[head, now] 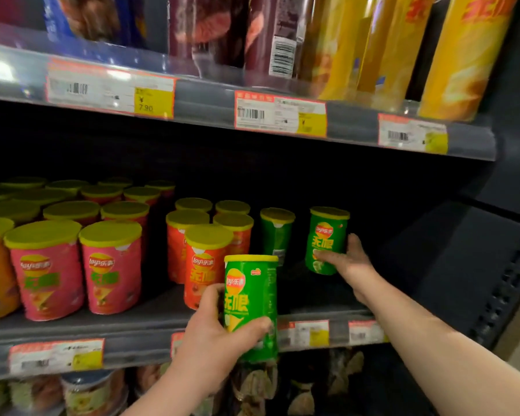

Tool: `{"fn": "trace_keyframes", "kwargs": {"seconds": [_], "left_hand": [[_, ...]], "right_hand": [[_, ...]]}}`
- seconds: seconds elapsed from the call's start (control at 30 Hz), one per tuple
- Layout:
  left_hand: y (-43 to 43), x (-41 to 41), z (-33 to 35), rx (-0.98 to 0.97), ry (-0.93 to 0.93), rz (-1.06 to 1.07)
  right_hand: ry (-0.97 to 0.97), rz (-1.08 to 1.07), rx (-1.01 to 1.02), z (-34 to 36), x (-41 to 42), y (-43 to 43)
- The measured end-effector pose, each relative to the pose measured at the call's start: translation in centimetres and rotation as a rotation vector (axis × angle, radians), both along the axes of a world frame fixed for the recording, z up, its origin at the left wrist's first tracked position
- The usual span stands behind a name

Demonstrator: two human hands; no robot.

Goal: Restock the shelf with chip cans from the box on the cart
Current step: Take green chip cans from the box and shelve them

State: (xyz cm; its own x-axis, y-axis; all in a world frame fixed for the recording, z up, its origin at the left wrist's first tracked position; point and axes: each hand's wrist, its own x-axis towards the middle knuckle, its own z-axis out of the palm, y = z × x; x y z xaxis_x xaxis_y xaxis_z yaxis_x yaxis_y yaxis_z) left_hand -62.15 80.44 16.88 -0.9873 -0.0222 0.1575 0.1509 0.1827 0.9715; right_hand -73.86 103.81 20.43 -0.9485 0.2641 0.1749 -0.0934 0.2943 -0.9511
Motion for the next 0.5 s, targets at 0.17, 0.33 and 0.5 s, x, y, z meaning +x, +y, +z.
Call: {"fn": "trace_keyframes", "kwargs": {"seconds": [0.17, 0.33, 0.5], "left_hand": [[1.8, 0.0, 0.1, 0.045, 0.038, 0.122], [3.0, 0.1, 0.0, 0.001, 0.048, 0.268], [3.7, -0.2, -0.1, -0.105, 0.066, 0.349]], "right_hand": [[-0.037, 0.123, -0.013, -0.9, -3.2, 1.7], [-0.077, 0.243, -0.008, -1.8, -5.1, 2.2], [-0.09, 0.289, 0.018, -1.8, -5.8, 2.5]]}}
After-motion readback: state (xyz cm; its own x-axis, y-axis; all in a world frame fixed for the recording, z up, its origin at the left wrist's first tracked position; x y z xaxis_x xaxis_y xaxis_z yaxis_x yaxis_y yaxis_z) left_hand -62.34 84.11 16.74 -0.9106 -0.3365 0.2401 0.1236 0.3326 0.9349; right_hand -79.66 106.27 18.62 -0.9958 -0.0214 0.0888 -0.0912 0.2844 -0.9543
